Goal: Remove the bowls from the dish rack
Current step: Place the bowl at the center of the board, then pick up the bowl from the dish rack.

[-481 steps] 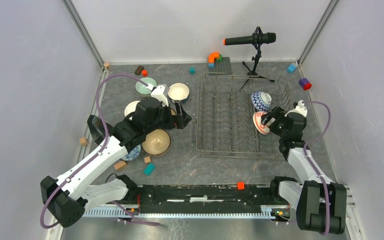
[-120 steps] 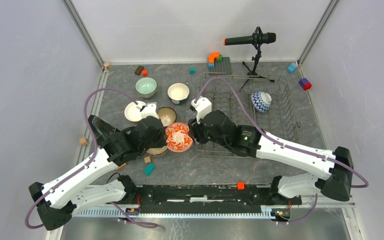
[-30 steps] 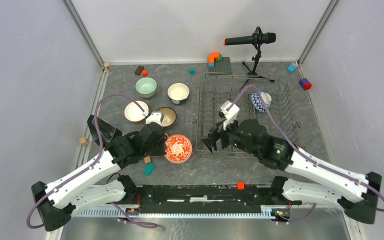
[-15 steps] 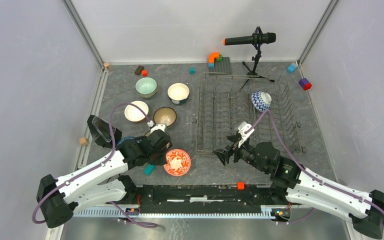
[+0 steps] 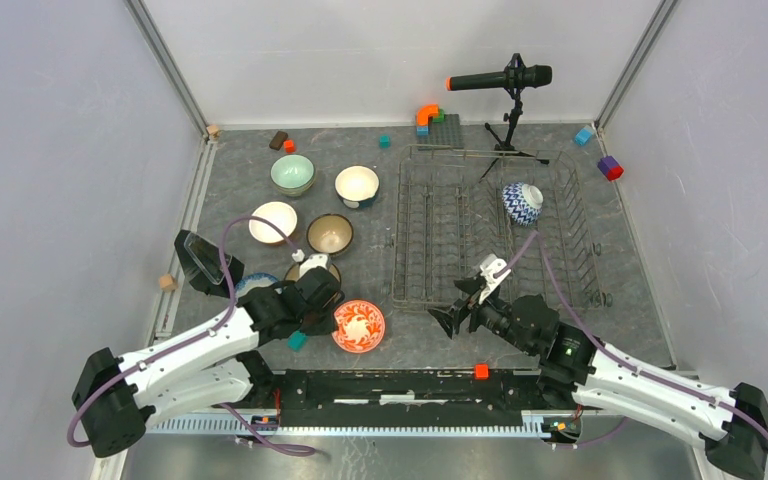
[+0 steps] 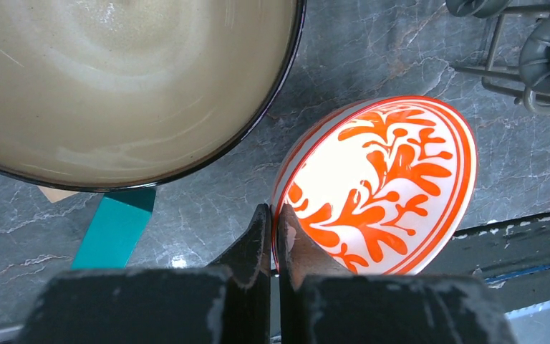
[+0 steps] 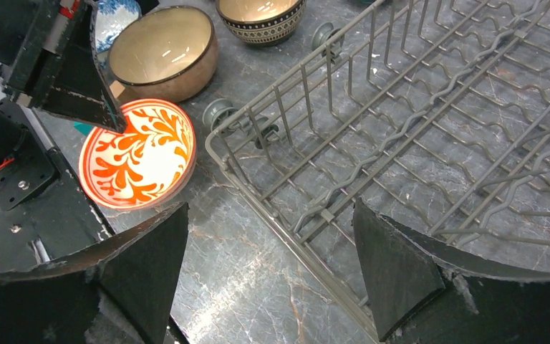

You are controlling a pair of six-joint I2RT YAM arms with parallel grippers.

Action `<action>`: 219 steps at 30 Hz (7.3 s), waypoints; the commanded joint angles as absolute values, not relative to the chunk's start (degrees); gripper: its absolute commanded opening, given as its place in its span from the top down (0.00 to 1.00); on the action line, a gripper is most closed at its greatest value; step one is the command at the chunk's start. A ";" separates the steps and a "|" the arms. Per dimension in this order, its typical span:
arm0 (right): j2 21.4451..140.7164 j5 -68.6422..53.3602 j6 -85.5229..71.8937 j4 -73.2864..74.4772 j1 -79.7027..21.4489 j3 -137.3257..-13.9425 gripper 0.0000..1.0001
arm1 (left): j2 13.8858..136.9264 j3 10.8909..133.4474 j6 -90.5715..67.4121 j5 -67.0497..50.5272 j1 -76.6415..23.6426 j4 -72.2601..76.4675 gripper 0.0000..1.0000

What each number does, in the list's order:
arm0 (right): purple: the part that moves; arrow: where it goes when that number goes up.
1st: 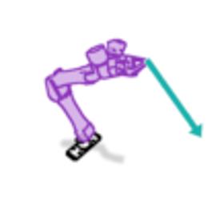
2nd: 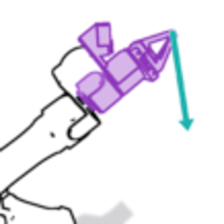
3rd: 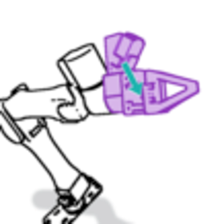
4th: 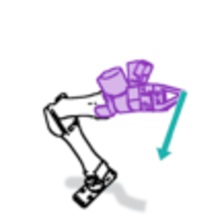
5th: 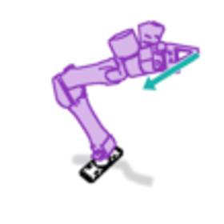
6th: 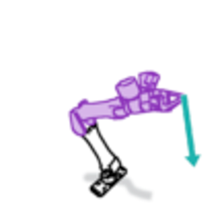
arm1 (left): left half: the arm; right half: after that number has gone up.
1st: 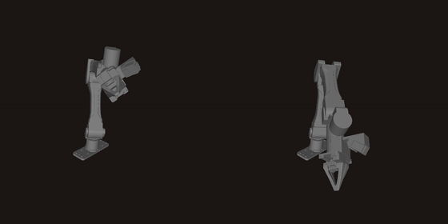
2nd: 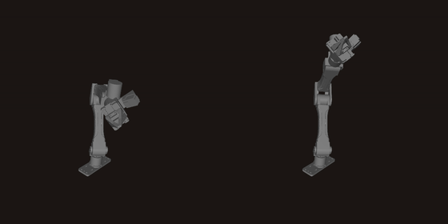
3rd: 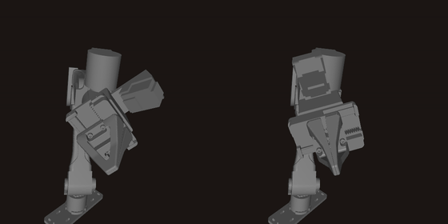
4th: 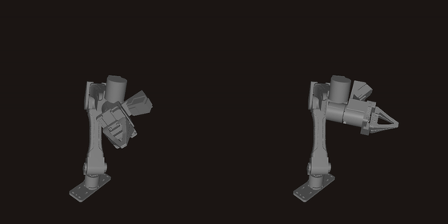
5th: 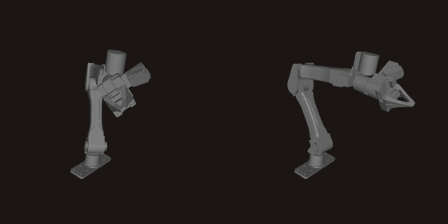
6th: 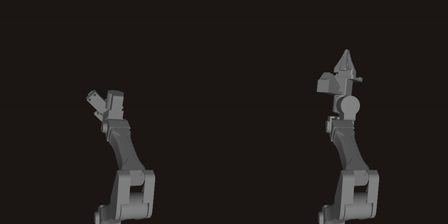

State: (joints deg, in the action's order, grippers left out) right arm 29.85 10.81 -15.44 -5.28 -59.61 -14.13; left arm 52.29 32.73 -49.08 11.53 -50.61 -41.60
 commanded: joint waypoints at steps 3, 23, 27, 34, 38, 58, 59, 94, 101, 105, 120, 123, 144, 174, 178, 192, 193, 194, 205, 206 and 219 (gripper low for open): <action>27.95 11.73 -17.61 -10.69 -59.79 -12.70 0.10 | 51.82 32.11 -53.21 11.41 -50.62 -36.38 0.95; 26.95 17.45 -11.11 1.76 -59.76 -22.32 0.05 | 44.47 37.41 -49.92 12.76 -50.62 -43.07 0.32; 26.54 21.76 -9.79 2.68 -59.75 -24.31 0.05 | 41.68 41.14 -46.46 13.59 -50.67 -45.46 0.01; 34.19 35.68 -7.72 -2.11 -59.67 -31.86 0.07 | 41.11 48.07 -36.28 22.58 -50.62 -39.68 0.00; 46.11 38.28 -8.53 5.89 -54.31 -45.19 0.05 | 41.16 47.82 -30.27 25.41 -50.59 -28.33 0.00; 69.28 3.30 -31.16 -16.72 -3.10 -39.01 0.08 | 39.66 40.07 -29.06 21.06 -50.49 -16.11 0.00; 70.07 3.03 -30.99 -18.17 -2.63 -38.41 0.08 | 39.77 40.19 -29.63 20.88 -50.49 -16.45 0.00; 90.37 -2.20 -37.57 -35.19 6.23 -37.32 0.24 | 45.91 41.29 -32.26 17.88 -50.51 -18.83 0.01; 91.17 -2.42 -38.50 -36.99 6.59 -35.49 0.37 | 46.04 41.31 -32.32 17.64 -50.58 -18.77 0.01; 90.88 -2.20 -38.98 -38.08 6.59 -33.91 0.43 | 46.07 41.28 -32.51 17.44 -50.54 -18.64 0.01; 92.36 -2.72 -38.18 -37.35 7.10 -35.29 0.30 | 46.14 41.21 -32.66 17.21 -50.51 -18.52 0.01; 92.91 -3.11 -38.24 -37.43 7.25 -35.80 0.27 | 46.28 41.16 -32.67 17.12 -50.51 -18.50 0.01; 95.32 -5.41 -37.90 -39.90 7.29 -35.79 0.62 | 47.06 41.12 -33.03 16.79 -50.56 -18.59 0.01; 86.68 -3.73 -37.08 -34.71 9.18 -36.13 1.00 | 45.84 41.04 -33.57 15.74 -50.63 -18.50 0.01; 85.89 -3.95 -36.92 -34.50 9.34 -35.80 1.00 | 45.78 40.99 -33.73 15.66 -50.65 -18.53 0.01; 83.50 -4.27 -37.30 -34.01 10.01 -35.33 1.00 | 45.42 40.88 -33.92 15.60 -50.63 -18.52 0.01; 83.34 -4.41 -37.35 -34.01 9.96 -35.25 1.00 | 45.44 40.94 -33.93 15.56 -50.63 -18.52 0.01; 83.25 -4.49 -37.43 -33.97 9.97 -35.18 1.00 | 45.39 40.94 -33.93 15.56 -50.62 -18.51 0.01; 80.35 -6.56 -44.05 -37.46 10.18 -31.82 1.00 | 45.35 40.83 -34.01 15.43 -50.63 -18.43 0.01; 79.89 -6.79 -44.89 -37.96 10.17 -31.51 1.00 | 45.39 40.81 -34.01 15.37 -50.63 -18.39 0.01; 74.09 -9.42 -55.13 -44.25 10.63 -25.97 1.00 | 45.88 40.90 -34.02 15.24 -50.67 -18.26 0.01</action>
